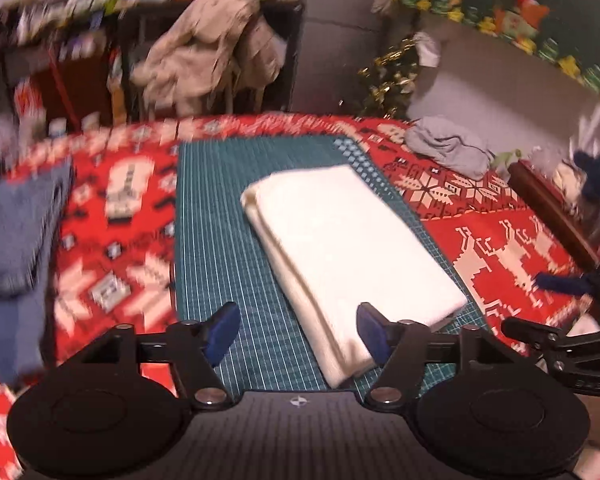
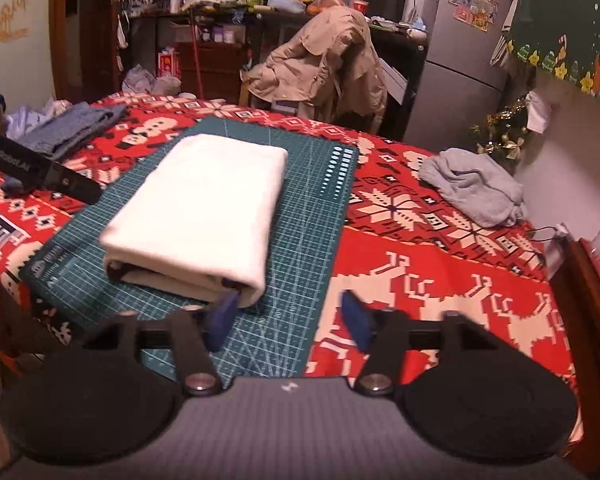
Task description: Fold clothes
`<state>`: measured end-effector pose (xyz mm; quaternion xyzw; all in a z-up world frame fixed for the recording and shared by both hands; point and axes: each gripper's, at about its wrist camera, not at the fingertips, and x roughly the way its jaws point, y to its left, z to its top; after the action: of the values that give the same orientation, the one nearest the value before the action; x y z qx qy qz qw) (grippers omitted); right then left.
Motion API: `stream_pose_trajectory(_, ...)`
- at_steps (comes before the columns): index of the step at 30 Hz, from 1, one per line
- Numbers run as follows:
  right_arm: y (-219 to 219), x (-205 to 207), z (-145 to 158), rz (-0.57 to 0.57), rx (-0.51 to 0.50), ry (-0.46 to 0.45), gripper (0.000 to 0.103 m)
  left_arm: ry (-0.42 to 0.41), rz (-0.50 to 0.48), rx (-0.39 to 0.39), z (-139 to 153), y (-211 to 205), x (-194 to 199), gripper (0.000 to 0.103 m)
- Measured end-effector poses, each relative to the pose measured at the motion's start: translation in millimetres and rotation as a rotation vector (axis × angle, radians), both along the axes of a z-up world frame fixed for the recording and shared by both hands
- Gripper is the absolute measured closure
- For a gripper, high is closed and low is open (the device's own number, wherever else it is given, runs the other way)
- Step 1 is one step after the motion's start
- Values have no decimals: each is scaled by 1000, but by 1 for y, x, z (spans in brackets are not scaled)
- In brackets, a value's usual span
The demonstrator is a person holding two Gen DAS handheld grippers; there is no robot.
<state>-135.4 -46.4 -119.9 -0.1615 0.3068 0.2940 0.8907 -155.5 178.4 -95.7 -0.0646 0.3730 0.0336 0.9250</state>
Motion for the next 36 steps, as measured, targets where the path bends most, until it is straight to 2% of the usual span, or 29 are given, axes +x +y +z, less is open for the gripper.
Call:
stream_pose_trajectory(2, -2, -6, 0, 2, 25, -27, 10, -17, -27, 42, 2, -5, 0, 32)
stream_pose_trajectory(4, -3, -11, 0, 12, 53, -54, 1, -22, -66, 51, 3, -8, 1, 27)
stream_pose_trajectory(7, 6, -7, -2, 13, 79, -85, 1, -38, -107, 49, 3, -13, 2, 26)
stream_pose_trajectory(11, 6, -1, -6, 21, 120, -73, 1, -122, -142, 16, 7, -19, -2, 26)
stream_pose_trajectory(15, 6, -2, -13, -67, 144, -98, 1, -129, -144, 127, 6, -43, 1, 21)
stream_pose_trajectory(16, 7, -2, -15, -96, 141, -100, 1, -115, -159, 128, 4, -47, 4, 25)
stream_pose_trajectory(18, 9, -2, -21, -137, 140, -86, 6, -110, -208, 73, 1, -49, 8, 34)
stream_pose_trajectory(20, 12, 3, -28, -134, 127, -42, 36, -84, -226, 55, -4, -52, 15, 45)
stream_pose_trajectory(21, 14, 6, -32, -131, 116, -19, 45, -78, -232, 63, -5, -55, 19, 51)
stream_pose_trajectory(22, 15, 9, -35, -131, 108, 2, 63, -78, -237, 72, -5, -58, 22, 56)
stream_pose_trajectory(23, 16, 11, -37, -130, 106, 13, 70, -77, -244, 80, -5, -60, 25, 58)
stream_pose_trajectory(32, 37, 16, -53, -37, 31, 19, 80, -33, -261, 90, -10, -68, 48, 60)
stream_pose_trajectory(36, 45, 17, -57, -8, -14, -36, 80, -9, -274, 100, -14, -72, 53, 70)
